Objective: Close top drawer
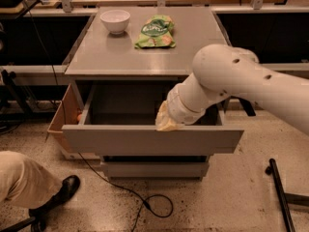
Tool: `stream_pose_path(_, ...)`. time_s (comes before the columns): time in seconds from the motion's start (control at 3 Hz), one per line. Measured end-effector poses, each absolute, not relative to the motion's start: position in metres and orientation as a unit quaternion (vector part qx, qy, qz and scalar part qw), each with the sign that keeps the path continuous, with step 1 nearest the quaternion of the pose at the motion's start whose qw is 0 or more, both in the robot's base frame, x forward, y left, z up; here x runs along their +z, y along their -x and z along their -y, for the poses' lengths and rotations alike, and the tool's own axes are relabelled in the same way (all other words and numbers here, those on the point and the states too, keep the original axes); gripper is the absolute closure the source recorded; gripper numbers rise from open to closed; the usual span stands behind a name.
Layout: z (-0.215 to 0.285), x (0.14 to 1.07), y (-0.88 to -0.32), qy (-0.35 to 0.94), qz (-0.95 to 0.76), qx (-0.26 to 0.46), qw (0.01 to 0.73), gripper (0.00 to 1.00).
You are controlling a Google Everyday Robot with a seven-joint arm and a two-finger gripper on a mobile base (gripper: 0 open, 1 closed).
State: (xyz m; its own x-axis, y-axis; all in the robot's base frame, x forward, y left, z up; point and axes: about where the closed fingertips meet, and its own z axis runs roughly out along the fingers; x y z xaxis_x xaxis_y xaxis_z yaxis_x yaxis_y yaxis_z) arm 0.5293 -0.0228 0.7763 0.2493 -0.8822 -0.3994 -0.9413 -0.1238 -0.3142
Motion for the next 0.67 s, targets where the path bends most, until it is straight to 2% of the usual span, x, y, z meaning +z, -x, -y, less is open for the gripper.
stream_pose_path(0.33, 0.036, 0.784, -0.522, 0.742, -0.615, 0.054, 0.260, 1.00)
stream_pose_path(0.67, 0.037, 0.765, -0.516, 0.720, -0.626, 0.093, 0.285, 1.00)
